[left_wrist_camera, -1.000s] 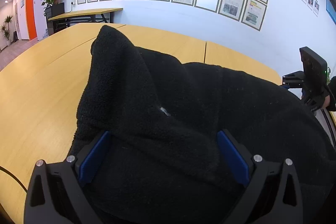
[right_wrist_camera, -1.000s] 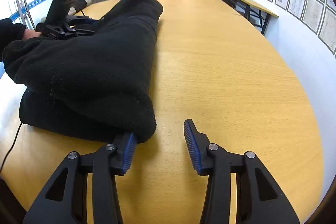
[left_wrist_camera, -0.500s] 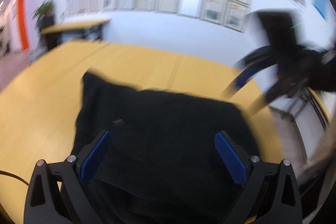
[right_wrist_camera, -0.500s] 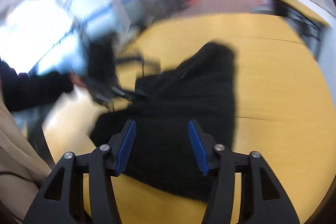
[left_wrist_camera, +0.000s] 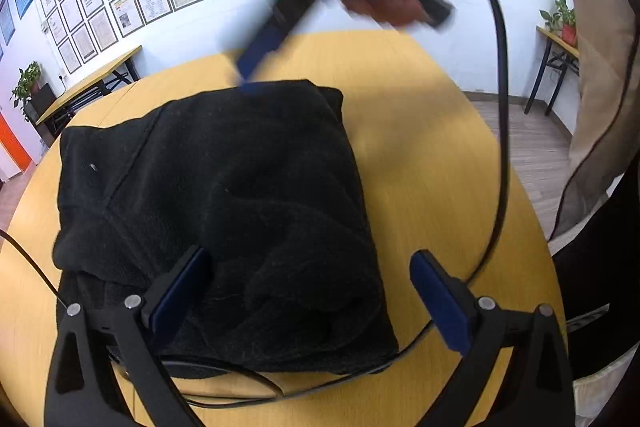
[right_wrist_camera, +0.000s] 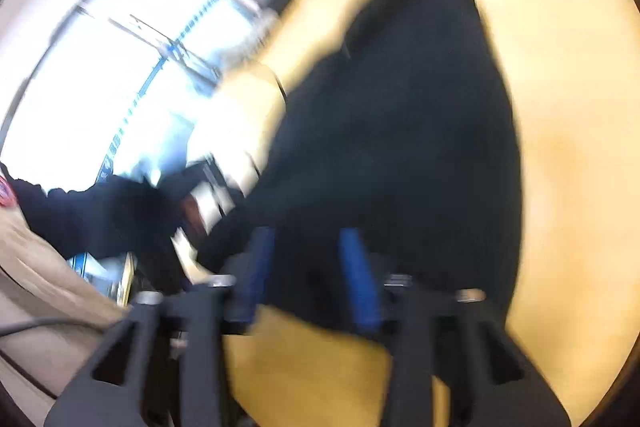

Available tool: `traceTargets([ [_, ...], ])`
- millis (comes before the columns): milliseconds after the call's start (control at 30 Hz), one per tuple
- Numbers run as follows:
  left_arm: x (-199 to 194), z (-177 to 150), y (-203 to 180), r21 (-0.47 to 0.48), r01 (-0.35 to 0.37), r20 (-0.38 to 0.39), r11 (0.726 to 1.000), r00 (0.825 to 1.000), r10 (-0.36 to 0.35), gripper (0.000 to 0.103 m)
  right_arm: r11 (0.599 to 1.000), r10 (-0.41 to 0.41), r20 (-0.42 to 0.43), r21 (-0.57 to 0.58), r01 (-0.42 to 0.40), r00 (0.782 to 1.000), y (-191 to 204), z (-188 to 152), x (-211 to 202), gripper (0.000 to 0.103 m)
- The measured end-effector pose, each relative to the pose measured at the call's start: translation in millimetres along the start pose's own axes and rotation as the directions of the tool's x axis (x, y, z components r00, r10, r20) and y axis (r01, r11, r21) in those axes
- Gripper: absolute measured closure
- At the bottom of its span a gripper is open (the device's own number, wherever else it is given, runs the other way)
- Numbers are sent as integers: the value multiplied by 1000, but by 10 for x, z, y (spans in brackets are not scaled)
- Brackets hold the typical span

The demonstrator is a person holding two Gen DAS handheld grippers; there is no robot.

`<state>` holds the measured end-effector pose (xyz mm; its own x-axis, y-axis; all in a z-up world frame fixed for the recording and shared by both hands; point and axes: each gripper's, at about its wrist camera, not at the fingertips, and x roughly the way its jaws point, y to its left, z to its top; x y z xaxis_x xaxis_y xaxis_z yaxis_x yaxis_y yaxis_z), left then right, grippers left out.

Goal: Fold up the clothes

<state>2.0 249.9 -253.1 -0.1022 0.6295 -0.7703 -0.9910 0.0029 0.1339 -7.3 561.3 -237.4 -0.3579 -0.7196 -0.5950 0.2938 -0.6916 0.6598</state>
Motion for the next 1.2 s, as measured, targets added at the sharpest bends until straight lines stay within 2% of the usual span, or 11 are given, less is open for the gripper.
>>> traceTargets([
  [67,49,-69,-49,31,-23,-10,999,1000,23,1,994,0,39,-105,4,999,259,317,-38,47],
  [200,20,-78,-64,18,-47,-6,999,999,47,1,970,-96,-98,-232,71,991,493,802,665,41],
  [333,-372,-27,71,-166,-55,14,985,998,58,1,942,-228,-237,-301,152,944,474,851,1537,43],
  [433,-779,-117,163,-343,-85,34,935,994,103,1,937,-226,-191,-312,159,955,533,809,1677,32],
  [567,-1327,-403,262,-639,-146,5,755,981,194,1,906,-269,-175,-380,187,947,748,727,1695,28],
  [600,-1422,-449,288,-690,-158,-7,706,977,212,1,907,-250,-171,-385,169,953,818,735,1633,35],
  [700,-1833,-682,205,-835,-184,-41,519,961,275,1,918,-77,-142,-396,15,987,1156,701,1259,44],
  [767,-2073,-799,84,-891,-190,-59,413,949,310,1,891,15,-189,-443,-99,982,1441,545,1118,44],
  [900,-2291,-889,-53,-926,-226,-103,301,922,374,1,811,-96,-441,-555,-187,892,1749,19,1546,47],
  [967,-2342,-892,-113,-936,-245,-133,253,912,389,1,819,-169,-491,-553,-156,855,1717,-110,1853,47],
  [1200,-2453,-862,-168,-956,-226,-131,188,899,418,1,778,-298,-481,-623,-83,825,1833,-333,2243,41],
])
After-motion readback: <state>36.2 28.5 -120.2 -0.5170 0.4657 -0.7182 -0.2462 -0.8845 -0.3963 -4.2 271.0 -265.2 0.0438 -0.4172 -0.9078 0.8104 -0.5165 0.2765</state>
